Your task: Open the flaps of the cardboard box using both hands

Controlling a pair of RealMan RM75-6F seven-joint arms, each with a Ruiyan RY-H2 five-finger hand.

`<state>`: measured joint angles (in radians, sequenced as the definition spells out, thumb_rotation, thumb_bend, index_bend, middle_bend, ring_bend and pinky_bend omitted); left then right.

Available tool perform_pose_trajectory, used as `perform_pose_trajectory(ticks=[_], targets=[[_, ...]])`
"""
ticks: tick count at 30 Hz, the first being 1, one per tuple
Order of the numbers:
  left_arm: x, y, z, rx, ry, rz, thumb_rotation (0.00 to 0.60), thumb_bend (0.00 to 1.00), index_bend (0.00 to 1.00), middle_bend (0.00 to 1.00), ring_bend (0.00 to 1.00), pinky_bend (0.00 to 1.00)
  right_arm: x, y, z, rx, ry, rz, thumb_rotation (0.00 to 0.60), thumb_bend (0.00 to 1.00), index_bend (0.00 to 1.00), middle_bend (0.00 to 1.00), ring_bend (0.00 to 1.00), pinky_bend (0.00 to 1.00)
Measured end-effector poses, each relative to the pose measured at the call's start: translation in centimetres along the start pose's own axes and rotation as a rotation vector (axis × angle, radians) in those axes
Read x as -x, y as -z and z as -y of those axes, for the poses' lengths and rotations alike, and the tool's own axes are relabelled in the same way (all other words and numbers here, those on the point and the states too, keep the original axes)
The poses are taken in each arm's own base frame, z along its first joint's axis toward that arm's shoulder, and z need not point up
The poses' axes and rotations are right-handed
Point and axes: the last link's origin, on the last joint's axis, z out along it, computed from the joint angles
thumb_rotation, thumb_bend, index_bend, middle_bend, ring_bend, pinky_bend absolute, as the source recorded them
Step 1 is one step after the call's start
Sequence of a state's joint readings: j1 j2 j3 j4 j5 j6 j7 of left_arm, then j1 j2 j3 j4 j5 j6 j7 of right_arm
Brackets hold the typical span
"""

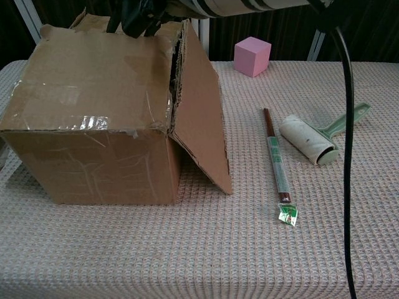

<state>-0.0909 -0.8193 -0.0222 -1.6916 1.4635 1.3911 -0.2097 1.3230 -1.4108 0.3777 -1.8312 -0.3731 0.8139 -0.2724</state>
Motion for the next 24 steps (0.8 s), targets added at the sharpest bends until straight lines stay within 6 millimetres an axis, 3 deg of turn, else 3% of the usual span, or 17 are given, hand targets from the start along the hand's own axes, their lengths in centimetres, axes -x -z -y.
perform_pose_trajectory(ticks=[11,15,24], targets=[[-0.4,0.1,-0.9,0.017,-0.008,-0.003,0.325,0.10,0.10,0.15,0.13,0.21,-2.8,3.2,0.6,-0.040,-0.212,0.071,0.600,1.00,0.00,0.28,0.24,0.30],[-0.4,0.0,-1.3,0.023,-0.013,-0.002,0.329,0.10,0.10,0.15,0.13,0.21,-3.1,4.1,0.9,-0.061,-0.288,0.105,0.600,1.00,0.00,0.28,0.24,0.37],[-0.6,-0.2,-2.1,0.035,-0.021,-0.005,0.327,0.10,0.10,0.15,0.13,0.21,-3.7,6.1,1.4,-0.120,-0.350,0.154,0.600,1.00,0.00,0.22,0.18,0.38]])
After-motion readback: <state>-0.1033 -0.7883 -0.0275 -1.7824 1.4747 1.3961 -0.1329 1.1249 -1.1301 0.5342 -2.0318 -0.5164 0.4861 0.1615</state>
